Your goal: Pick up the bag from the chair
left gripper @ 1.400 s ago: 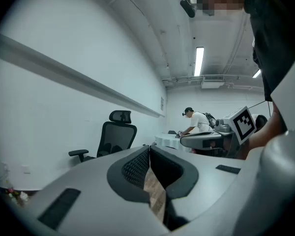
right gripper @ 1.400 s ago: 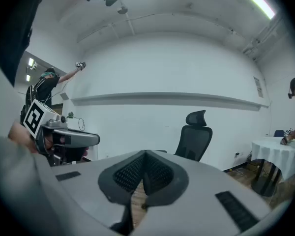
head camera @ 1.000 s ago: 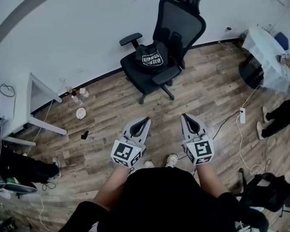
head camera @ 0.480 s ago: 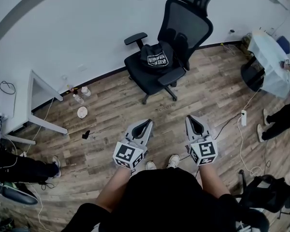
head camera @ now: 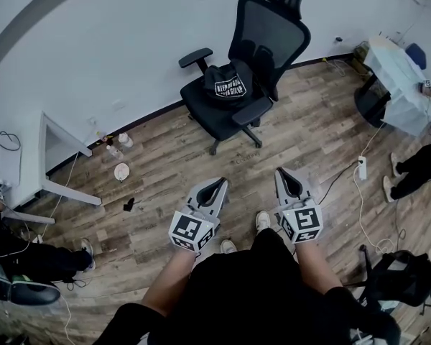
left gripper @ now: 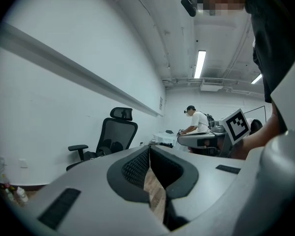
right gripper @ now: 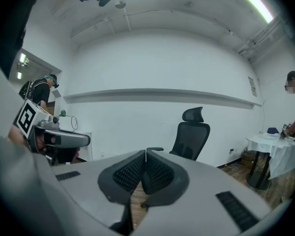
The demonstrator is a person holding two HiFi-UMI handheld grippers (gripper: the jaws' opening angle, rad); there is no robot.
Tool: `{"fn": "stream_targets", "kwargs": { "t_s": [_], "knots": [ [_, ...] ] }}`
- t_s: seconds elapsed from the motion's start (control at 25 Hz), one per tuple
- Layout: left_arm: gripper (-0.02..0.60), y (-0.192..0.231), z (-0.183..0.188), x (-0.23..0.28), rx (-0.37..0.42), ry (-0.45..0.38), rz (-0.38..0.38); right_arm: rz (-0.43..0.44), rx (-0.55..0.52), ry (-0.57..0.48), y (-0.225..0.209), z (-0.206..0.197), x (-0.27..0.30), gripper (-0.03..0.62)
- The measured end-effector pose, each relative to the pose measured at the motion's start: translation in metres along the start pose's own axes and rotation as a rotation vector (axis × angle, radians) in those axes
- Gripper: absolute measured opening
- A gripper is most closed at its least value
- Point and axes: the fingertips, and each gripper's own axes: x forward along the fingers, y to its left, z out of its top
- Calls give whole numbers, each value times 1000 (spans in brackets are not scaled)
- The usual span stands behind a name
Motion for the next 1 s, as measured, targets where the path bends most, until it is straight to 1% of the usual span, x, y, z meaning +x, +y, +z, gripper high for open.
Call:
{"fn": "stream_targets", "kwargs": {
  "t_s": [0.16,0.4,0.6,0.84,1.0],
  "knots": [
    [23,2,-5,1,-9,6,2,-3,4,7,-1,-5,2,21],
    [23,15,-9,7,-22,10,24,14,-14,10,-1,-7,17,21],
    [23,23,-5,25,-13,8,33,48,-7,20,-12,-11,37,21],
    [22,44,-3,51,-7,31,59,96,-6,-5,-24,0,73,21],
    [23,55,-4,74,-7,53,69,106,-2,-1,-46,1,92,21]
  ]
}}
